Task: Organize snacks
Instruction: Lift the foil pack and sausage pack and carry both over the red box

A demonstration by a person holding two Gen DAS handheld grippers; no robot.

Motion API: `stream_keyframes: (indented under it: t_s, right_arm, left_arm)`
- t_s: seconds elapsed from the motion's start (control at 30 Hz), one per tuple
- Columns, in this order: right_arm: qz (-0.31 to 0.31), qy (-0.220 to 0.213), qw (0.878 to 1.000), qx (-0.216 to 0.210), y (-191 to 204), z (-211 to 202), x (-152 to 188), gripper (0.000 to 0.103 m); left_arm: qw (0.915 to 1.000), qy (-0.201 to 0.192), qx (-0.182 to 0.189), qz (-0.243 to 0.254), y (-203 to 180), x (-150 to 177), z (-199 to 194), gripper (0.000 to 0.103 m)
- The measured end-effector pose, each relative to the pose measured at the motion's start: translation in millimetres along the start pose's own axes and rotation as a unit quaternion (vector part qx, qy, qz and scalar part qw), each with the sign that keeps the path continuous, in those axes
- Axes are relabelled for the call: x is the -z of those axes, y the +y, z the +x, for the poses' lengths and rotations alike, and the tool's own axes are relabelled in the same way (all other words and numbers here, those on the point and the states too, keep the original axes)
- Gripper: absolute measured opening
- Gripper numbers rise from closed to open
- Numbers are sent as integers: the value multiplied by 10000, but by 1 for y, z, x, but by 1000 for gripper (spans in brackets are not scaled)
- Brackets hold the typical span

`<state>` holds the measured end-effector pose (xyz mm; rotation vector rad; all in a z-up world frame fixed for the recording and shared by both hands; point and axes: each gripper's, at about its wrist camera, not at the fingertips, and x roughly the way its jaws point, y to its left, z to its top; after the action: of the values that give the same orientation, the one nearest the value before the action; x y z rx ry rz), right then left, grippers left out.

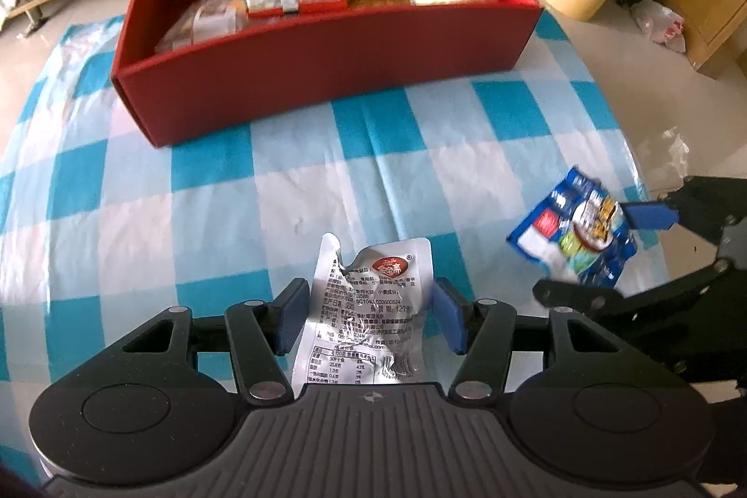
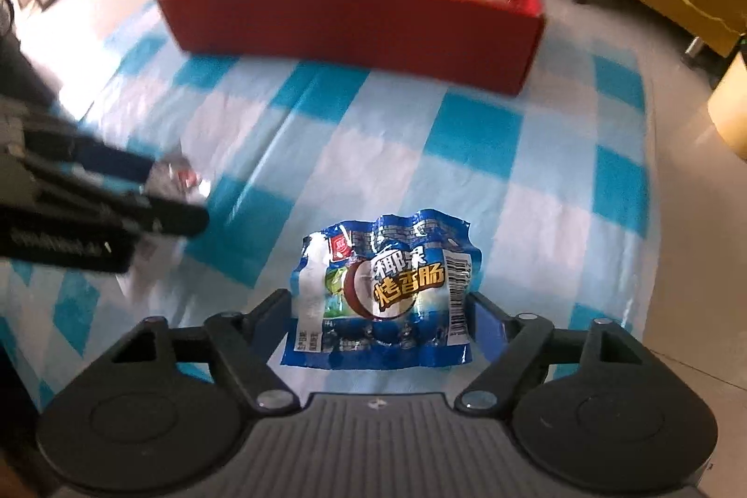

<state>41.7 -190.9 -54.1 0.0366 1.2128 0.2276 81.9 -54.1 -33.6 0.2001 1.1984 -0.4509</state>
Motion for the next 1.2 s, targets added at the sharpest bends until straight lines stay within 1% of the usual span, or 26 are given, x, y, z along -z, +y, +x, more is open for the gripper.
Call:
stream_keyframes:
  t_s: [0.17,0.3,0.6,0.9,1.2]
  right_arm:
    - [461,-572,9972,-123,-13,-27,-14,75]
    - [635,-910,9937,-156,-19,-43,-23,75]
    - [683,-1170,9906,-168,-22,-44,-39,75]
    - [752,-1274,9889,-135,-27,-45,-47,75]
    - [776,-1410,9869,-126,-29,-51,-51,75]
  left_arm:
    - [9995,-284,-129,88,-9,-8,-11,65]
    - [9985,-475,-255,110,-12,-13,-17,64]
    - [9953,-784,-557,103,-14,-23,-25,64]
    - [9926,-934,-773,14,-7,-27,-31,64]
    - [9885,-1188,-820,-449,7,-26,-51,64]
